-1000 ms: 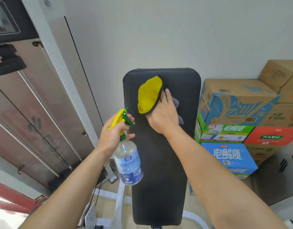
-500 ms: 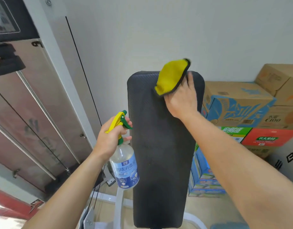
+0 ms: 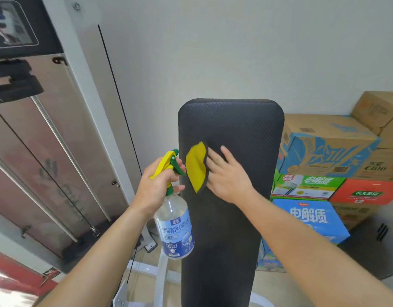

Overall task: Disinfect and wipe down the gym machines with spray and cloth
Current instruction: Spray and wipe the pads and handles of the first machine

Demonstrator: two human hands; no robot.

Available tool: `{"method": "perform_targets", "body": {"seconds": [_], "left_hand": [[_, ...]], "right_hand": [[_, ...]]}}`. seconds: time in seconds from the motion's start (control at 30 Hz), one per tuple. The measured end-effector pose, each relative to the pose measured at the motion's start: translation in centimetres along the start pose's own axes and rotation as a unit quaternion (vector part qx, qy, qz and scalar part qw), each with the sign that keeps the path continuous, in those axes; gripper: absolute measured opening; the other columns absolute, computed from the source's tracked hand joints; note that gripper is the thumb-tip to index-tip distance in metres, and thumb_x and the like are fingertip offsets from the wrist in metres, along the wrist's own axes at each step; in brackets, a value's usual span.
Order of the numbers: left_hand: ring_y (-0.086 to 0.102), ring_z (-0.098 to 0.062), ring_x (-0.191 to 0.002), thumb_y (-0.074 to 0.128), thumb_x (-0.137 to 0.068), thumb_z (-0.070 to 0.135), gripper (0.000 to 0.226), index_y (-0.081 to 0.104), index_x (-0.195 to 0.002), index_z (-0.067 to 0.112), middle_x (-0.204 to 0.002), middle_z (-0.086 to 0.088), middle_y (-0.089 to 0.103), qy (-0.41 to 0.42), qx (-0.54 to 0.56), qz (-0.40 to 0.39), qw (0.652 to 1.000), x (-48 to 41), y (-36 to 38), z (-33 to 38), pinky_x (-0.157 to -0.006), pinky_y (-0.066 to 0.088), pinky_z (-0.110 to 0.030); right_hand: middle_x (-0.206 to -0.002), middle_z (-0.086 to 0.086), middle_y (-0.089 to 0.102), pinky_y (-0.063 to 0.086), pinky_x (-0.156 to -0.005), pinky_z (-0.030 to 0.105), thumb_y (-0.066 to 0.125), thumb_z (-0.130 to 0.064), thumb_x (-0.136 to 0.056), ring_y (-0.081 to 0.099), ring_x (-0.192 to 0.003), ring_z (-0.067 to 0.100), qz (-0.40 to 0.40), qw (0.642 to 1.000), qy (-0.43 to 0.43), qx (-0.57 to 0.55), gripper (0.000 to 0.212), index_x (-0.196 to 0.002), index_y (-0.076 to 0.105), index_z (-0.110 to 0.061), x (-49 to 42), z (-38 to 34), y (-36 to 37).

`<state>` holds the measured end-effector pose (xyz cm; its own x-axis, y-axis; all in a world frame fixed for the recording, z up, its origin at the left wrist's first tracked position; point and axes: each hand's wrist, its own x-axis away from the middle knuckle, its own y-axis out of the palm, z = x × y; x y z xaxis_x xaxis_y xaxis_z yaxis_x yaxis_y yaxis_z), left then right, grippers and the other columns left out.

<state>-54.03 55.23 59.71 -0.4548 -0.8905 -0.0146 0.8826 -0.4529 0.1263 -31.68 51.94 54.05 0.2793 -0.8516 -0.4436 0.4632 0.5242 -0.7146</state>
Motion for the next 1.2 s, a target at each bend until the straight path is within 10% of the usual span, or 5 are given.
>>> {"method": "perform_targets", "body": {"seconds": [0.27, 0.7, 1.07, 1.2], "left_hand": [[0.069, -0.028, -0.109, 0.053, -0.066, 0.010, 0.038, 0.073, -0.098, 0.017, -0.099, -0.010, 0.073, -0.002, -0.002, 0.016, 1.000, -0.3, -0.3, 1.1, -0.082, 0.063, -0.044], [0.069, -0.026, -0.104, 0.054, -0.080, -0.002, 0.030, 0.072, -0.094, 0.016, -0.097, -0.008, 0.073, -0.007, -0.002, 0.016, 1.000, -0.2, -0.2, 2.1, -0.079, 0.062, -0.044], [0.067, -0.035, -0.117, 0.047, -0.088, -0.011, 0.036, 0.071, -0.101, 0.013, -0.101, -0.010, 0.072, -0.026, -0.002, 0.000, 1.000, 0.7, 4.9, 1.5, -0.081, 0.061, -0.045], [0.070, -0.030, -0.114, 0.047, -0.088, -0.011, 0.037, 0.071, -0.102, 0.013, -0.103, -0.009, 0.074, -0.036, -0.008, -0.025, 0.999, 0.8, 5.8, 0.9, -0.081, 0.061, -0.045]], "right_hand": [[-0.151, 0.014, 0.046, 0.013, -0.122, 0.053, 0.040, -0.040, -0.101, 0.029, -0.147, 0.037, 0.063, 0.991, 0.110, -0.036, 0.046, -0.134, 0.061, -0.017, -11.5, 4.2, -4.4], [-0.159, 0.006, 0.036, 0.011, -0.122, 0.050, 0.048, -0.033, -0.096, 0.022, -0.151, 0.029, 0.015, 0.992, -0.120, 0.033, 0.054, -0.148, 0.041, -0.018, 2.9, -0.7, 3.0], [-0.145, 0.027, 0.047, 0.018, -0.120, 0.055, 0.047, -0.031, -0.098, 0.032, -0.140, 0.043, 0.065, 0.960, 0.271, -0.021, 0.057, -0.146, 0.045, -0.001, 2.4, 8.0, -0.1], [-0.122, 0.028, 0.063, 0.028, -0.116, 0.056, 0.060, -0.027, -0.091, 0.049, -0.116, 0.045, 0.027, 0.973, 0.225, -0.047, 0.045, -0.128, 0.063, -0.002, 5.8, 4.1, 2.4]]}}
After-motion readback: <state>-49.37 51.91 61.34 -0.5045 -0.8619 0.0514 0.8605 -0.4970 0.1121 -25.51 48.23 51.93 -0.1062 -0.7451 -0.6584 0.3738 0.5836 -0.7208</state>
